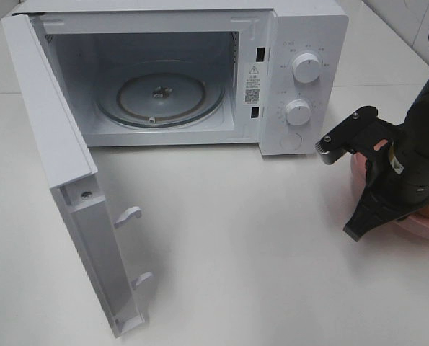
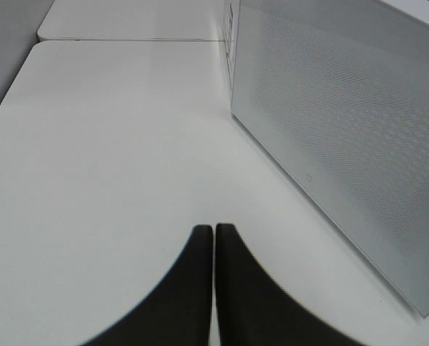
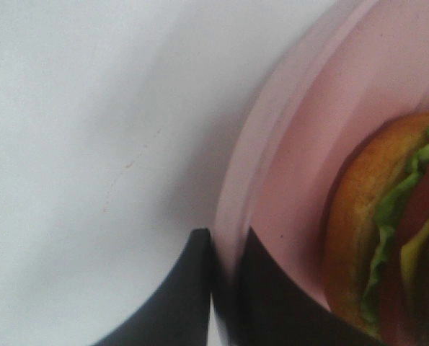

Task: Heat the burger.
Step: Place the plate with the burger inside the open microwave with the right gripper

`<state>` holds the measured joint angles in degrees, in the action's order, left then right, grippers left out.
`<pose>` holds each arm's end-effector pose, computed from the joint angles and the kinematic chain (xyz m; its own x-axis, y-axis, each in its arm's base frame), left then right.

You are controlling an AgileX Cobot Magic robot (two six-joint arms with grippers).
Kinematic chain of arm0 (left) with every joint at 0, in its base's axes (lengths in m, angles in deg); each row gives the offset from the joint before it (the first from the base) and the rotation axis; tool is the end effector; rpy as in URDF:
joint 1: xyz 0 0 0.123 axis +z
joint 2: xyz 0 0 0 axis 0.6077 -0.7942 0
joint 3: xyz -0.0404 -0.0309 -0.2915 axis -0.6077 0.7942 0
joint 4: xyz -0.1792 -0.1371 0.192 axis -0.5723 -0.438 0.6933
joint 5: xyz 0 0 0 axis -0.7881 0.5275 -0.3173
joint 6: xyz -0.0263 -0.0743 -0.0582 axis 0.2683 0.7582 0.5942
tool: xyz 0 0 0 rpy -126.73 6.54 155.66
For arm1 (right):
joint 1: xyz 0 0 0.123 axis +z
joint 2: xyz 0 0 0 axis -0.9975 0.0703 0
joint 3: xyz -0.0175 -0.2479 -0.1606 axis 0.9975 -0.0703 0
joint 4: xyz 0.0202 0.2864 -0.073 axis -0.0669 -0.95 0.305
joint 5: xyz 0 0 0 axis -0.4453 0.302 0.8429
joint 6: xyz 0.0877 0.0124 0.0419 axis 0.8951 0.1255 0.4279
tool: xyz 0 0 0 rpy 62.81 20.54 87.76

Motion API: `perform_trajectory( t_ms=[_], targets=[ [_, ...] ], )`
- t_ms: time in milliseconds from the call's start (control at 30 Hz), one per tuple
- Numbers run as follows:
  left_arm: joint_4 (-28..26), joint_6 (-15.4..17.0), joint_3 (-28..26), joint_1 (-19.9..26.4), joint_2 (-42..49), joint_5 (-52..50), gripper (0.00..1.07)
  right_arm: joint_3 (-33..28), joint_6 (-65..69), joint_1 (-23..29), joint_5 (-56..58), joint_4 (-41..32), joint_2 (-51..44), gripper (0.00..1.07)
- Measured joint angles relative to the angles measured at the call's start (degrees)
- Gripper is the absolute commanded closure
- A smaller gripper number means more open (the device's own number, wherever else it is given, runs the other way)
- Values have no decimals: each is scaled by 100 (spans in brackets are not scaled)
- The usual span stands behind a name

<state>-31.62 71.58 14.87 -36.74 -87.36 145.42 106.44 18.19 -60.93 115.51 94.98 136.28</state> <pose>0.0300 -0.0077 0.2979 -0.4322 0.0043 -0.9018 0.0668 0.9974 -0.0272 0.2920 0.1087 0.1146 -0.7636 -0.5966 -0.2470 -0.5223 0.7956 -0.3070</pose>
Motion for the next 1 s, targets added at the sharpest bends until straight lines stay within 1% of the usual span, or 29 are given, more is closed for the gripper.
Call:
perform_trajectory(
  t_ms=[33,100,133,167,200,233,300,367,400,433,467,533,567,633,667,700,733,767,800,867,900,967,1000],
  targets=[
    [0,0,0,0,0,0,106,0,0,0,0,0,0,107],
    [0,0,0,0,0,0,106,-86,0,355,183,235,-17,107],
    [0,0,0,0,0,0,106,-86,0,355,183,235,-17,107],
    [0,0,0,0,0,0,106,-92,11,498,258,298,-17,107],
    [0,0,0,0,0,0,106,-103,80,779,413,447,-17,107],
    [0,0,0,0,0,0,106,-103,80,779,413,447,-17,107],
    [0,0,0,0,0,0,106,-109,264,1071,653,636,-17,107],
    [0,0,0,0,0,0,106,-115,309,1134,728,682,-23,107],
    [0,0,0,0,0,0,106,-166,384,1266,882,705,-57,107],
    [0,0,0,0,0,0,106,-166,384,1266,882,705,-57,107],
    [0,0,0,0,0,0,106,-281,418,1415,934,710,-109,107],
    [0,0,0,0,0,0,106,-344,424,1484,934,710,-143,107],
    [0,0,0,0,0,0,106,-487,430,1679,865,693,-269,107],
    [0,0,0,0,0,0,106,-556,435,1759,819,688,-338,107],
    [0,0,0,0,0,0,106,-653,435,1960,728,688,-498,107],
    [0,0,0,0,0,0,106,-653,435,1960,728,688,-498,107],
    [0,0,0,0,0,0,106,-688,413,2143,682,693,-682,107],
    [0,0,0,0,0,0,106,-688,413,2143,682,693,-682,107],
    [0,0,0,0,0,0,106,-693,344,2303,670,705,-831,107],
    [0,0,0,0,0,0,106,-693,298,2378,676,705,-877,107],
    [0,0,0,0,0,0,106,-693,172,2573,739,699,-928,107],
    [0,0,0,0,0,0,106,-699,103,2659,768,693,-934,107],
    [0,0,0,0,0,0,106,-705,-29,2882,819,688,-940,107]
  ],
)
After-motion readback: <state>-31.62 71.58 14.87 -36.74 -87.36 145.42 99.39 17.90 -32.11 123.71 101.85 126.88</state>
